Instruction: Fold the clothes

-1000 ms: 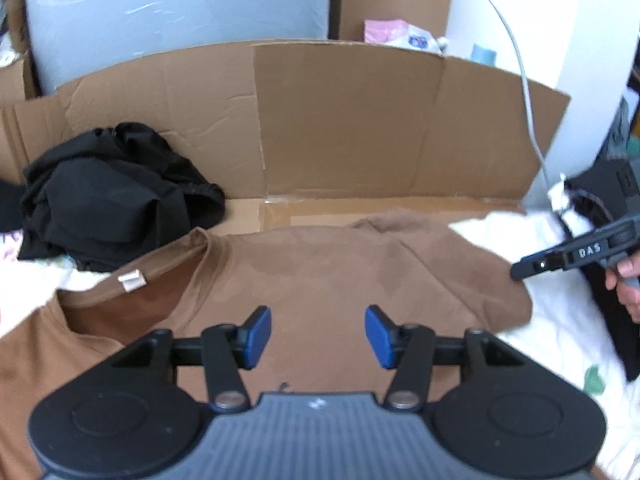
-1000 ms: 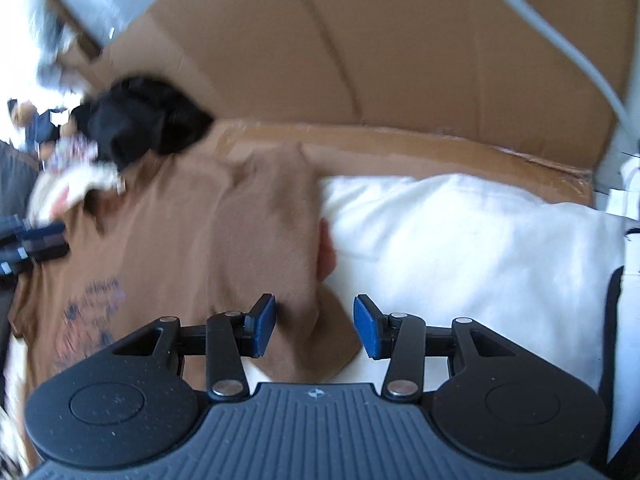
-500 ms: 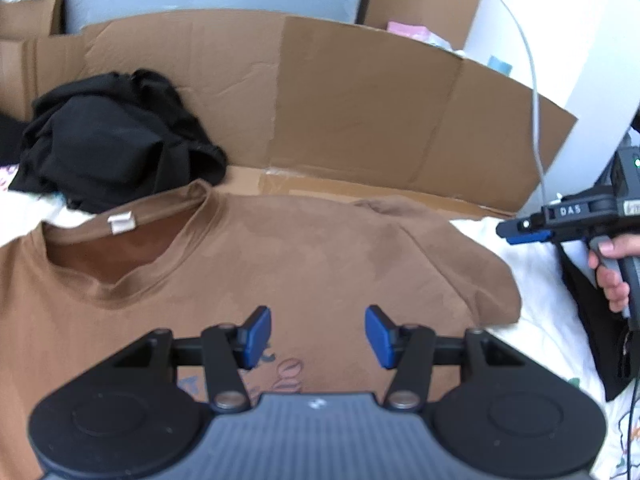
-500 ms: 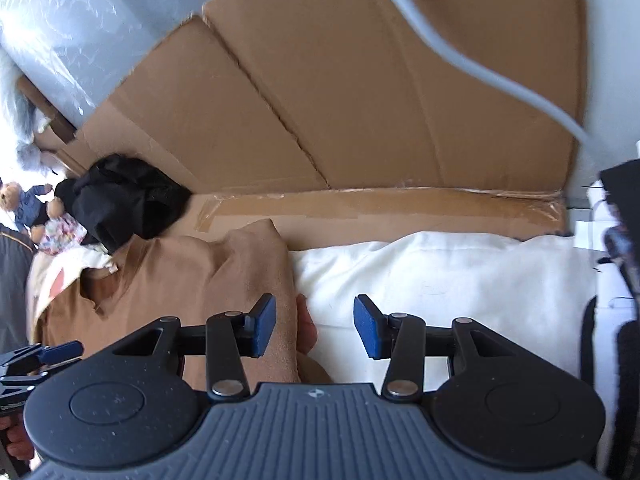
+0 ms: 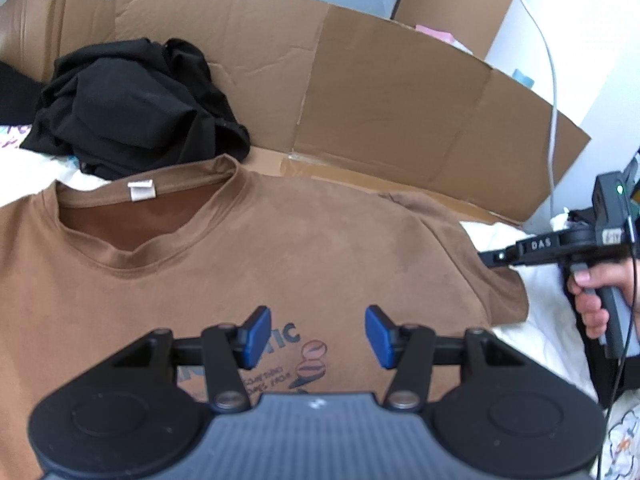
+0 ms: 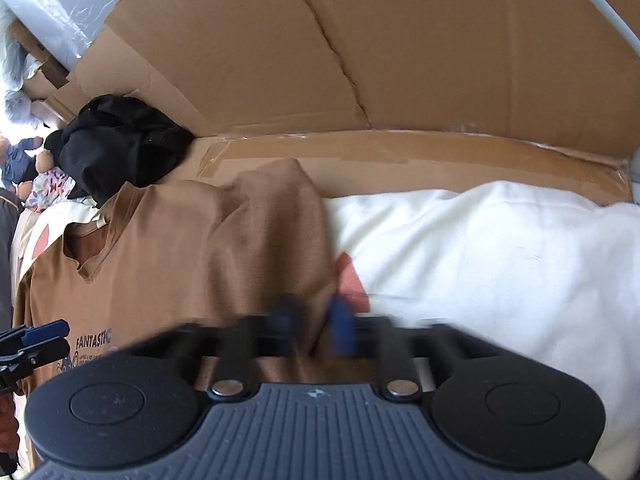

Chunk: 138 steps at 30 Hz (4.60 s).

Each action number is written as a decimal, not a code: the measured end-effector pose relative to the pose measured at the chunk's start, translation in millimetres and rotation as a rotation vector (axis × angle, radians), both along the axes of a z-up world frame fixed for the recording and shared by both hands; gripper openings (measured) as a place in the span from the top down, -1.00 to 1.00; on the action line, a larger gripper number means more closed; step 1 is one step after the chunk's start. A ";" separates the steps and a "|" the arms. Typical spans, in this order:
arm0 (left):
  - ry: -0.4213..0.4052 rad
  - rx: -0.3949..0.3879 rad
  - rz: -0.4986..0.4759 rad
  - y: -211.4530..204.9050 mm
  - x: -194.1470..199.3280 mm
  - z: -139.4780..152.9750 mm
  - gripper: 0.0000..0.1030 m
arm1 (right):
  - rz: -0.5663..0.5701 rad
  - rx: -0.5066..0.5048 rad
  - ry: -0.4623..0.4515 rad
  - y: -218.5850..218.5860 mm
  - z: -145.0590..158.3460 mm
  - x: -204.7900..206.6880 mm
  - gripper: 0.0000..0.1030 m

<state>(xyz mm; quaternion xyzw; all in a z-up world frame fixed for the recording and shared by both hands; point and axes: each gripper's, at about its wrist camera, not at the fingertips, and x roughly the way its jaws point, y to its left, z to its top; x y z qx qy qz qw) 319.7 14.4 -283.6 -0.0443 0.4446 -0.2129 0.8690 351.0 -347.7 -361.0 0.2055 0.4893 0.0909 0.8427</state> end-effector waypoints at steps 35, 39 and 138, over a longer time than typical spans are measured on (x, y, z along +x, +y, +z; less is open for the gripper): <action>0.012 -0.030 0.040 13.0 -1.4 8.4 -0.10 | 0.274 -0.024 -0.191 99.6 68.3 -17.8 0.18; 0.020 -0.034 0.050 14.1 -0.3 6.6 -0.10 | 0.248 -0.118 -0.222 96.2 68.1 -11.5 0.14; 0.043 0.022 -0.069 -33.1 -11.0 4.0 -0.16 | -0.022 -0.214 0.138 -35.3 13.9 -75.2 0.52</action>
